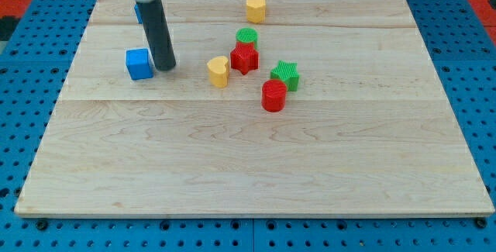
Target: Push the blue cube towards top right
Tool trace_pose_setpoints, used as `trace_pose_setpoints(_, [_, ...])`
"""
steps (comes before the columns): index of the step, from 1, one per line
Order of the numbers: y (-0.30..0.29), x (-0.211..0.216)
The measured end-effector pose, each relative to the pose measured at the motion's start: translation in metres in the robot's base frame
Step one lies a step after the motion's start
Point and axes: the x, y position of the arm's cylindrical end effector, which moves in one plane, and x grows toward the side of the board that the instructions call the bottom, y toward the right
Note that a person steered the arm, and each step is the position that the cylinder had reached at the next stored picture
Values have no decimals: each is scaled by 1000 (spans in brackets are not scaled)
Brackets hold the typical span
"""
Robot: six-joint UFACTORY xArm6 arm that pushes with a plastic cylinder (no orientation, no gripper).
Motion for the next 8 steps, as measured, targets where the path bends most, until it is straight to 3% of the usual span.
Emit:
trace_pose_setpoints(1, [-64,38])
trace_pose_setpoints(2, [-80,-4])
trace_pose_setpoints(3, [-9,-32])
trace_pose_setpoints(4, [13,-78])
trace_pose_setpoints(7, [-42,-94])
trace_pose_setpoints(8, [3,-103])
